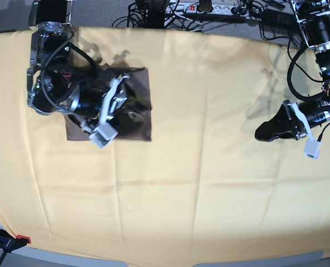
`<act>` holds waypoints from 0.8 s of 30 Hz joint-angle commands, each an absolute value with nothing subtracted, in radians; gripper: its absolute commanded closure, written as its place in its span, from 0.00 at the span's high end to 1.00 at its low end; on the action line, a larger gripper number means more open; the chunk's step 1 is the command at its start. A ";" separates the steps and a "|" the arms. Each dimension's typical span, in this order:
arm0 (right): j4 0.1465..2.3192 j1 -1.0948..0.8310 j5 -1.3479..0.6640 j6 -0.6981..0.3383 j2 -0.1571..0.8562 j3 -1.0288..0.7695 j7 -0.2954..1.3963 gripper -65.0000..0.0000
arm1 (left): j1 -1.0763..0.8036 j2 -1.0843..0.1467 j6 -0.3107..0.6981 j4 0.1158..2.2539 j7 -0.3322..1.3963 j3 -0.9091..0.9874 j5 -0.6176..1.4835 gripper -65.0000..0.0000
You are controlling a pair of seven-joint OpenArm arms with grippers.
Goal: Fold the T-shirt properly
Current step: 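Fold the held end over onto the folded stack with the right gripper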
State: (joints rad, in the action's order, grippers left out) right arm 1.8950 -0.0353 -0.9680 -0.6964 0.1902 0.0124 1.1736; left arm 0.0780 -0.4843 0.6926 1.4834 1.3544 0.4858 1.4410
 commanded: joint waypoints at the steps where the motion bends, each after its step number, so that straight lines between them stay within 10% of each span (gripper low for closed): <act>1: 1.917 -0.006 -0.991 -0.698 0.197 0.017 1.148 0.66 | 0.095 -0.504 0.698 1.499 1.339 0.493 1.471 0.00; 24: 1.976 -0.135 -0.964 -0.698 0.283 -0.299 1.094 0.66 | 0.088 -0.496 0.698 1.499 1.336 0.492 1.449 0.00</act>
State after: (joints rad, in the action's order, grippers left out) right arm 1.9587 -0.1471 -0.9417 -0.6964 0.2737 -0.2920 1.1229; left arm 0.0750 -0.4789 0.6926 1.4834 1.3514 0.4858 1.4220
